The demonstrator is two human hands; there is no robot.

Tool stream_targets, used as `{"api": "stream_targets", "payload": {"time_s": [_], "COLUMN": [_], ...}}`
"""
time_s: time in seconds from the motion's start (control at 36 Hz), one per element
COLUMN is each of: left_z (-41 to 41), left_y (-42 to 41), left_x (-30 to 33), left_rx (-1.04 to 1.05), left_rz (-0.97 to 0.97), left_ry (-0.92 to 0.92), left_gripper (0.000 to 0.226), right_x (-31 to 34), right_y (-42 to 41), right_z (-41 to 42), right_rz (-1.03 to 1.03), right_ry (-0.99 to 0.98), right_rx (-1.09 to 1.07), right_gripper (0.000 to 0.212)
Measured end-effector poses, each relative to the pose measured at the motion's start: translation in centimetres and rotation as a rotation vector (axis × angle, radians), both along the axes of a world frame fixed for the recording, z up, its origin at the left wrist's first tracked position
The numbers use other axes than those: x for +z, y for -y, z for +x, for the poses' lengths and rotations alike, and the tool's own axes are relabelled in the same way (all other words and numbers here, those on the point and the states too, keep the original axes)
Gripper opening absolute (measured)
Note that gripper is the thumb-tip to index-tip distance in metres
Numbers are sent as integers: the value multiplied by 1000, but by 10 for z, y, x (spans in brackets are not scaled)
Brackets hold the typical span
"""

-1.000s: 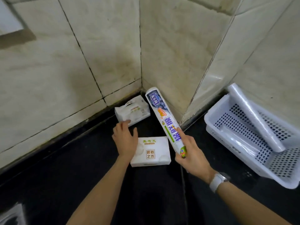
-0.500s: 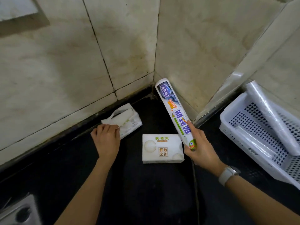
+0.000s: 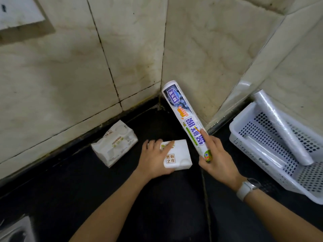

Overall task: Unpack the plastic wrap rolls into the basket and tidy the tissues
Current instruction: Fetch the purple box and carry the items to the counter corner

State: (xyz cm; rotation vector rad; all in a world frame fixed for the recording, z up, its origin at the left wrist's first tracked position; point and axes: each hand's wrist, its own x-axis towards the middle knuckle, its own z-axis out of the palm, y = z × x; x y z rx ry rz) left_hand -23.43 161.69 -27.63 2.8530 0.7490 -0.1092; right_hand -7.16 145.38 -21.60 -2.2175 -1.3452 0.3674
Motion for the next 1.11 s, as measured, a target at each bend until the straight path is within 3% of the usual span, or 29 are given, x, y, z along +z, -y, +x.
{"api": "stream_targets", "payload": {"time_s": [0.22,0.53,0.69,0.78,0.83,0.89,0.97,1.11], "left_z": [32,81,90,83,74,62,43,29], "left_y": [-74,-103,-91,-61,-28,9,62,133], "left_x": [8,13,24,34,42,50,58,57], "left_rx": [192,388,453,543,635,697,743,605], "left_rz": [-56,134,-11,-181,-406,-701,-1145,-1592], "left_ry": [-4,-57,12,322,596,754,743,628], "left_gripper": [78,72,64,52,43,36,34,39], "right_x": [-5,-8,-4,-1,1,3,6,9], "right_y": [2,10,24,34,43,56,79,132], "right_z": [1,2,3,0,-5,-14,-29,-47], "right_rz": [5,-48,-74,-73,-78,-64,-50,-41], "right_ry": [8,40,21,-34,-76,-130,-270,-555], "right_rx": [-15,-49,-37,-46,-49,-61,-104,-129], "right_gripper": [94,91,90,90,90,91,91,83]}}
